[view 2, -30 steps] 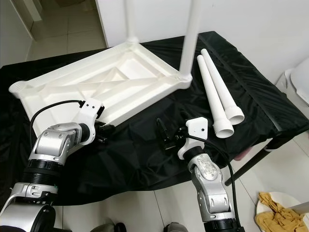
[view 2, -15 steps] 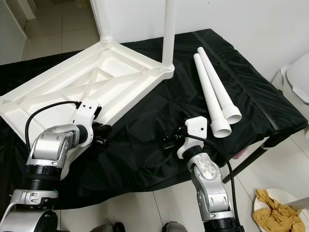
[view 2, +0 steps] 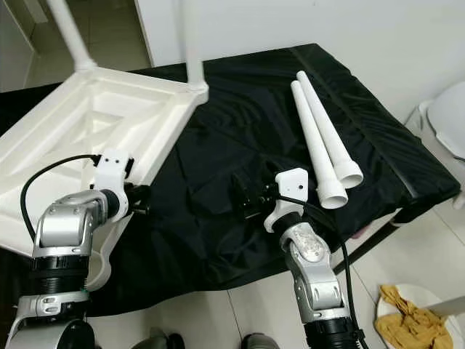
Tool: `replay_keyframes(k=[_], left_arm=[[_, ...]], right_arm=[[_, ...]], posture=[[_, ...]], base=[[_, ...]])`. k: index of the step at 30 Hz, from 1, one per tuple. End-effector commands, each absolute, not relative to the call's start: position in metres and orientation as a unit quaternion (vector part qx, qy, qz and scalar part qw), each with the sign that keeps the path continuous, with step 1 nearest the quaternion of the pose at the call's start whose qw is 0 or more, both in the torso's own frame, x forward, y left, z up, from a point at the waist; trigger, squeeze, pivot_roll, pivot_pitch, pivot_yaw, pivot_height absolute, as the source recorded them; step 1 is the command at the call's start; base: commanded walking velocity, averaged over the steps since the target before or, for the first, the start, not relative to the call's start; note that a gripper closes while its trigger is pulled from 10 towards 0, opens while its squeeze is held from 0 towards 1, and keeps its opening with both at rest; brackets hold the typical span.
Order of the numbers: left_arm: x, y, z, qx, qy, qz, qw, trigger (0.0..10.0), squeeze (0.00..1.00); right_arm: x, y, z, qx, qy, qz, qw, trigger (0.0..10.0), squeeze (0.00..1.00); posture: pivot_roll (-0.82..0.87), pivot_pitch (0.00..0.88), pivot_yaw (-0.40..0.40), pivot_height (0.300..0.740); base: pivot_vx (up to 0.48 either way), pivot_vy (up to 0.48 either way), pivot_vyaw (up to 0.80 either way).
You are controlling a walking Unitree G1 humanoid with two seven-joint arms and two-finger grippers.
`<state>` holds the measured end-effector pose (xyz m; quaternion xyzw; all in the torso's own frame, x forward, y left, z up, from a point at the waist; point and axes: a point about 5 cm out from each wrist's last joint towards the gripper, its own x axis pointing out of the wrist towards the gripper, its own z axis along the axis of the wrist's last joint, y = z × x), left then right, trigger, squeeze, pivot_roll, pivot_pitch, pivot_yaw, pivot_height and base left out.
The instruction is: Building children table
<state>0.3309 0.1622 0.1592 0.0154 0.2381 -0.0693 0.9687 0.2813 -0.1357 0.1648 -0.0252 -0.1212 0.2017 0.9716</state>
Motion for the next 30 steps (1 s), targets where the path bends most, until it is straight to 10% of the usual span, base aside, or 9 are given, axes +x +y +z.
replay_keyframes(k=[1, 3, 4, 5, 28, 29, 30], left_arm=[[0.337, 0.163, 0.164, 0.036, 0.219, 0.019, 0.975, 0.0, 0.0], [0.337, 0.163, 0.164, 0.036, 0.219, 0.019, 0.975, 0.0, 0.0], [0.342, 0.146, 0.166, 0.041, 0.213, -0.016, 0.976, 3.5, 0.0], [0.346, 0.128, 0.167, 0.042, 0.21, -0.05, 0.975, 10.0, 0.0], [0.369, 0.012, 0.206, 0.083, 0.109, -0.205, 0.969, 10.0, 0.0], [0.372, 0.01, 0.207, 0.078, 0.107, -0.204, 0.97, 10.0, 0.1], [0.374, 0.009, 0.208, 0.074, 0.107, -0.201, 0.971, 10.0, 1.0]], right_arm=[[0.282, -0.135, 0.162, -0.028, -0.116, 0.204, 0.972, 10.0, 0.0], [0.282, -0.135, 0.162, -0.028, -0.116, 0.204, 0.972, 10.0, 0.0], [0.282, -0.136, 0.162, -0.028, -0.116, 0.203, 0.972, 10.0, 0.0], [0.281, -0.136, 0.162, -0.029, -0.117, 0.201, 0.972, 10.0, 0.0], [0.276, -0.138, 0.16, -0.022, -0.121, 0.174, 0.977, 10.0, 0.0], [0.276, -0.138, 0.16, -0.022, -0.121, 0.174, 0.977, 10.0, 0.0], [0.275, -0.138, 0.16, -0.021, -0.121, 0.173, 0.977, 10.0, 0.0]], posture=[[-0.08, 0.079, 0.033, 0.74], [-0.08, 0.079, 0.033, 0.74], [-0.09, 0.079, 0.034, 0.74], [-0.09, 0.079, 0.043, 0.74], [-0.13, 0.088, 0.097, 0.74], [-0.13, 0.09, 0.099, 0.74], [-0.14, 0.092, 0.1, 0.74]], base=[[0.0, 0.0, 0.0], [0.0, 0.0, 0.0], [0.0, 0.0, 0.0], [0.0, 0.0, 0.0], [0.0, 0.0, 0.0], [0.0, 0.0, 0.0], [0.0, 0.0, 0.0]])
